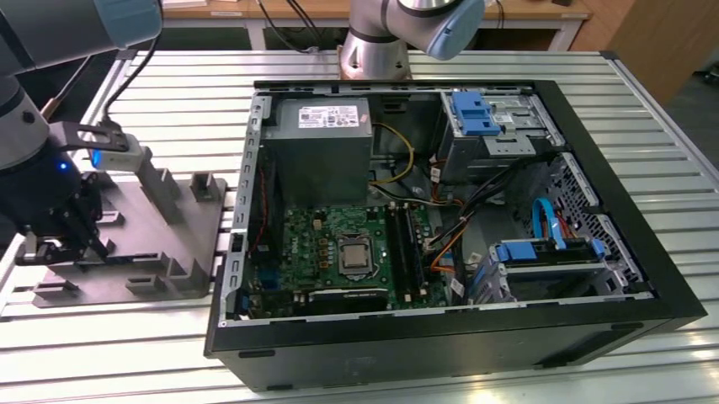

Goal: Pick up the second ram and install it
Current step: 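Pick up the second ram and move it above second insertion slot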

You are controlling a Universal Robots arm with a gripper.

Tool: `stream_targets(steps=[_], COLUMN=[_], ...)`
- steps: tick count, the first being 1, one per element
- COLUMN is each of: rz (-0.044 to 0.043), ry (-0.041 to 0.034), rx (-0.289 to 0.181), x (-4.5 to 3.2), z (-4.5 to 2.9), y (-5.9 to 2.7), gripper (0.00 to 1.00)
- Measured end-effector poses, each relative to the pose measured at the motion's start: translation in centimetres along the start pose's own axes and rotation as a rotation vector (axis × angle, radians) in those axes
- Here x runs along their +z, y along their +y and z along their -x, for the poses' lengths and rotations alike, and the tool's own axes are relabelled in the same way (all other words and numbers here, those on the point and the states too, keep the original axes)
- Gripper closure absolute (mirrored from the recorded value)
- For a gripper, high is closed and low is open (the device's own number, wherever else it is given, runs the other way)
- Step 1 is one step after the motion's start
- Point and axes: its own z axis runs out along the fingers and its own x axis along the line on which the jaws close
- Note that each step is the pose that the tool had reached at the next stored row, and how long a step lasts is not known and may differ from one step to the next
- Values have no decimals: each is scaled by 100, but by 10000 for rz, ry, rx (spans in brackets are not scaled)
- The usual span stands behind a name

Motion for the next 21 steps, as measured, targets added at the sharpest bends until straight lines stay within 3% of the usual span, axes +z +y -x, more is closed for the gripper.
stream_targets(steps=[14,15,16,21], rz=[-79,-80,-85,-124], ry=[39,7,-77,-651], rx=[-1213,-1226,-1230,-1199], x=[-1,-2,-1,2], z=[0,0,0,0], y=[0,1,3,31], gripper=[89,89,89,89])
